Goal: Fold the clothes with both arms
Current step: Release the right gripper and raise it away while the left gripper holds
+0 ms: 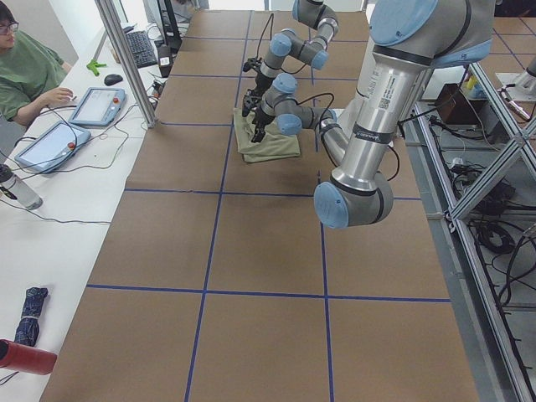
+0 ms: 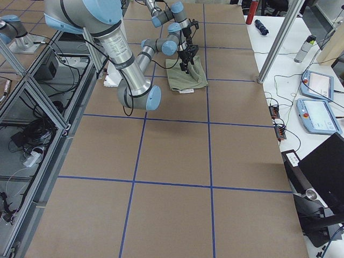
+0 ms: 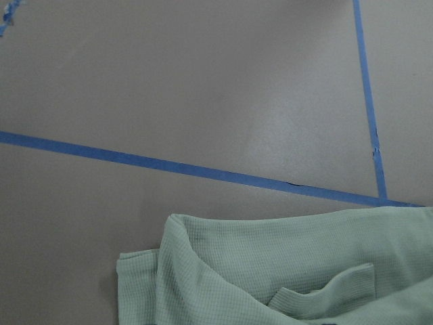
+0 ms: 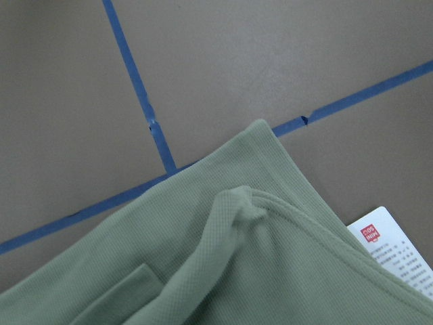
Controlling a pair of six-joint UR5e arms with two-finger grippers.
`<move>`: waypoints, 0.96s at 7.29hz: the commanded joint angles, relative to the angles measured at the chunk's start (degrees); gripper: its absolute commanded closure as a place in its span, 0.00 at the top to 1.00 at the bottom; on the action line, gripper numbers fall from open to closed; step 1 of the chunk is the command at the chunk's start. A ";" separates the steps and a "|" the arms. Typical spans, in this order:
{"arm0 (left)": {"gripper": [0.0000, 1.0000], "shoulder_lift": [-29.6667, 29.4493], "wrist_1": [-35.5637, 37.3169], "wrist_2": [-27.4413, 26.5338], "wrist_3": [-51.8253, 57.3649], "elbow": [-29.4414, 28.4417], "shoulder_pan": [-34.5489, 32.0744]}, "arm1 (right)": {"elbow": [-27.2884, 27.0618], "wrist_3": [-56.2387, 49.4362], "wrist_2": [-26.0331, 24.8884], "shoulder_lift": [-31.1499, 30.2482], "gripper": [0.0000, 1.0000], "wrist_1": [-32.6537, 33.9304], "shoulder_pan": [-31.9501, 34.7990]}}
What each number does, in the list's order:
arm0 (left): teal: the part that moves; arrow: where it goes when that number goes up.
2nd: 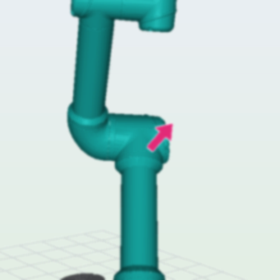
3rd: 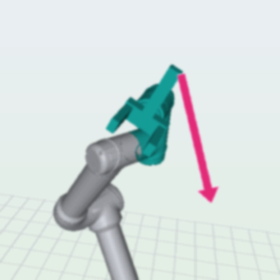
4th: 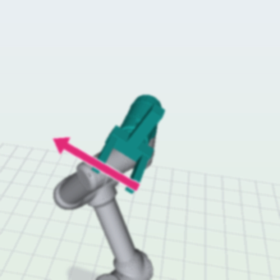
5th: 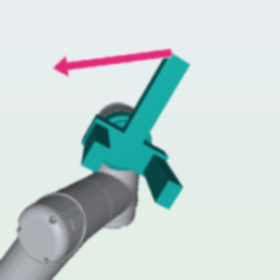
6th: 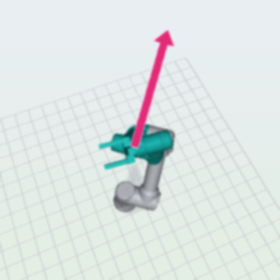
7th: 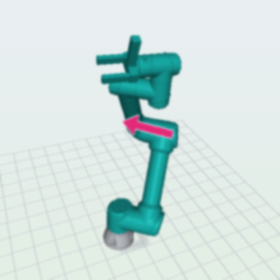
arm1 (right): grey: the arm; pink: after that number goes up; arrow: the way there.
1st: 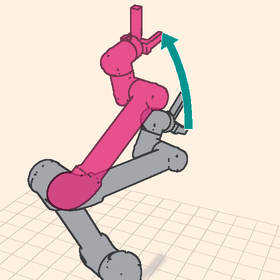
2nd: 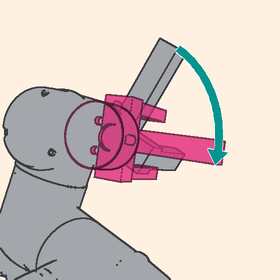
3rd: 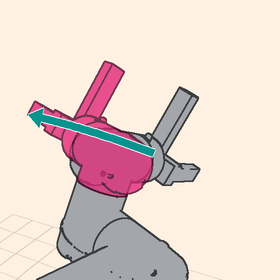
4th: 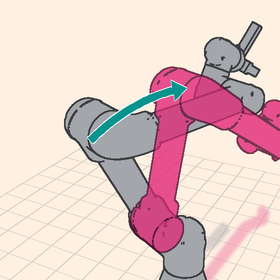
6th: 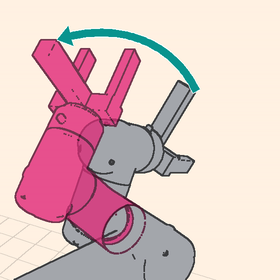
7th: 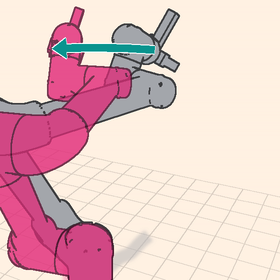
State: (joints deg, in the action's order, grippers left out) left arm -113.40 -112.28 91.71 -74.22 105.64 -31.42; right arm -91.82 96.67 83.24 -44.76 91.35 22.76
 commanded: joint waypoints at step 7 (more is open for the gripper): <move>1.00 0.55 -0.40 1.19 0.31 1.32 -0.40 | 24.11 -15.98 -1.77 6.88 1.00 -0.03 12.36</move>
State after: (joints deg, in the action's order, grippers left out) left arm -113.09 -112.67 92.88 -73.91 106.61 -31.78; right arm -71.75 83.15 81.18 -38.43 91.31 31.16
